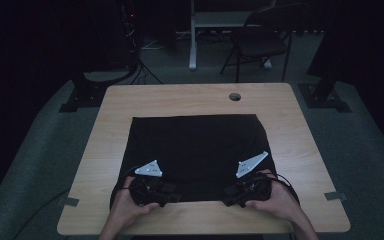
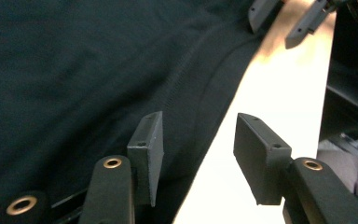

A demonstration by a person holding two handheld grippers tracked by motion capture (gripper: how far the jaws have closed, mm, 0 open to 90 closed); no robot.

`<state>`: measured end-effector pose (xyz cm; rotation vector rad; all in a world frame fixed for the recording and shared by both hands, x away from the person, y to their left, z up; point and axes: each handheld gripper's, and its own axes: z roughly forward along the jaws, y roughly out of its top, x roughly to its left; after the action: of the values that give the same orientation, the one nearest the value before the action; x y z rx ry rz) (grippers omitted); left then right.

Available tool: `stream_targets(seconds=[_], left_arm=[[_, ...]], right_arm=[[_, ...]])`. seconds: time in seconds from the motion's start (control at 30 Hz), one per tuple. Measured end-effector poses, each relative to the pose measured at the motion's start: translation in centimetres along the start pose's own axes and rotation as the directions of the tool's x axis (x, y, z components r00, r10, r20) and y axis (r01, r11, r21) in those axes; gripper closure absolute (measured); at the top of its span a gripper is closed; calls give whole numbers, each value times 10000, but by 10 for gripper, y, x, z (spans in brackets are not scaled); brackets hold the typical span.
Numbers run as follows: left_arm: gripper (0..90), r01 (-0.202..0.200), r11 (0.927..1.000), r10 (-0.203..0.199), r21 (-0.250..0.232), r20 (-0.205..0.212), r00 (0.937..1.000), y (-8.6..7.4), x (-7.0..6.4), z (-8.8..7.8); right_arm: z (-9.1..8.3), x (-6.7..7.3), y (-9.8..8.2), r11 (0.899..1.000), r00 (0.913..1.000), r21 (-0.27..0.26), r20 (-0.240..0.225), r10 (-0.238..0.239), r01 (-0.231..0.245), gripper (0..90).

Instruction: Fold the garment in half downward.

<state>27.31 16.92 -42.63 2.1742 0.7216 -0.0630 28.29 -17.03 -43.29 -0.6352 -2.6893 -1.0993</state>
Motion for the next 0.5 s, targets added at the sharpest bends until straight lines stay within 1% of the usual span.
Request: stream_targets(seconds=[0.1, 0.23, 0.33, 0.4, 0.47, 0.5], left_arm=[[501, 121, 9994, -132, -317, -343, 9993, 2, 5, -7], [446, 288, 9968, -349, -751, -803, 9962, 4, 11, -16], [426, 381, 9943, -491, -993, -1098, 9927, 5, 16, -22], [419, 387, 9927, -545, -1146, -1376, 9890, 7, 20, -26], [413, 392, 9903, -624, -1336, -1736, 9828, 8, 25, -29], [411, 451, 9886, -724, -1440, -1905, 9790, 9, 27, -31]], right_arm=[[-7, -1, 2, 9995, 9999, -316, 116, -52, 56, 504], [-19, -5, 5, 9965, 9985, -833, 550, -16, 62, 463], [-27, -11, 7, 9914, 9961, -1308, 876, 124, -8, 452], [-31, -15, 9, 9888, 9928, -1491, 1161, 290, -114, 448], [-34, -20, 11, 9869, 9866, -1602, 1575, 429, -173, 445], [-35, -22, 12, 9856, 9837, -1686, 1738, 461, -164, 442]])
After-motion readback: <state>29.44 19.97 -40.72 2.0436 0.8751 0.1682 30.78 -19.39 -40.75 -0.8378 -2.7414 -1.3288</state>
